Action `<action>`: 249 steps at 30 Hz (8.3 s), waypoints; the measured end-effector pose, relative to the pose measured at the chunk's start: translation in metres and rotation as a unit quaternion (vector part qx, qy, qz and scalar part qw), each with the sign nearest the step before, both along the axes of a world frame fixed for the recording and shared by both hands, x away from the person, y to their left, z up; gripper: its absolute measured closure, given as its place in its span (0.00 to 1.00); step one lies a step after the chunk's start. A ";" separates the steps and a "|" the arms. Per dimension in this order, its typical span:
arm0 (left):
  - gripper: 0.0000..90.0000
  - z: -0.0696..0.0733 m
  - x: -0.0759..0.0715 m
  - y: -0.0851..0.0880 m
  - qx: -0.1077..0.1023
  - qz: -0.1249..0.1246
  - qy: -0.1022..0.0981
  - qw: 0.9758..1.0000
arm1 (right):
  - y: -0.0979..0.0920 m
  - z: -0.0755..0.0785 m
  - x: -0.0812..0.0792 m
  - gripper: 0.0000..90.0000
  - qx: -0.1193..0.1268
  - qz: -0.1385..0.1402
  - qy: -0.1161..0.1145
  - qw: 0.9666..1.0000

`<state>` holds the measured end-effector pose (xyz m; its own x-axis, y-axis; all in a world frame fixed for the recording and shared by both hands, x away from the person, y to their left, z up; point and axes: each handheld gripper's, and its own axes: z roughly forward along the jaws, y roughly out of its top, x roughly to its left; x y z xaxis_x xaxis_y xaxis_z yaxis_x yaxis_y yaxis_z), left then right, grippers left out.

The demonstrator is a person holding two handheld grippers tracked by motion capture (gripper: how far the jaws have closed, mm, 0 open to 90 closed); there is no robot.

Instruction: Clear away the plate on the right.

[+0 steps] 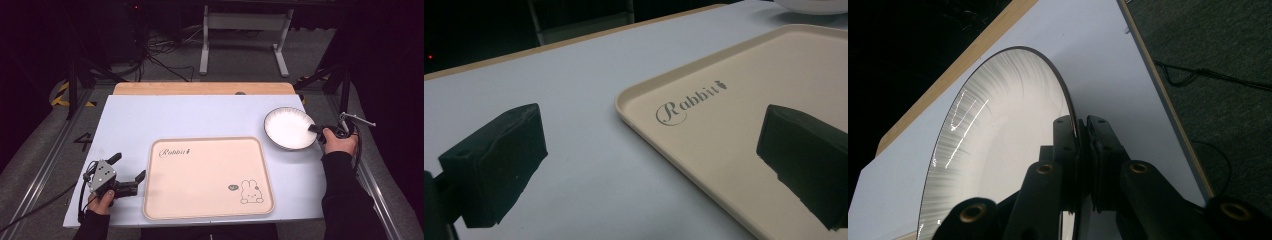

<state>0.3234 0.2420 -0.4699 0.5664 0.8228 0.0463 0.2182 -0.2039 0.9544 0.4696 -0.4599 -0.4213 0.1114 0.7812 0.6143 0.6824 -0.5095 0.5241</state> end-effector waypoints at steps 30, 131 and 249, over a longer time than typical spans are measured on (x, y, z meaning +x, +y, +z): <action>0.00 0.000 0.000 0.000 0.000 -0.003 0.001 1.000 | 0.050 0.052 -0.025 0.93 0.000 0.142 -0.015 0.990; 0.00 0.000 0.000 -0.001 0.002 -0.005 -0.002 1.000 | 0.257 -0.001 -0.038 0.91 0.027 0.339 0.041 0.940; 0.00 0.000 0.001 0.000 -0.001 -0.001 0.002 1.000 | 0.169 0.018 -0.090 0.05 -0.187 0.370 -0.372 0.830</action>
<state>0.3241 0.2420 -0.4699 0.5682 0.8219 0.0413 0.2224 -0.2017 0.9539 0.3795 -0.2914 -0.4037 -0.7863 0.6179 -0.0037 0.1521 0.1994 0.9681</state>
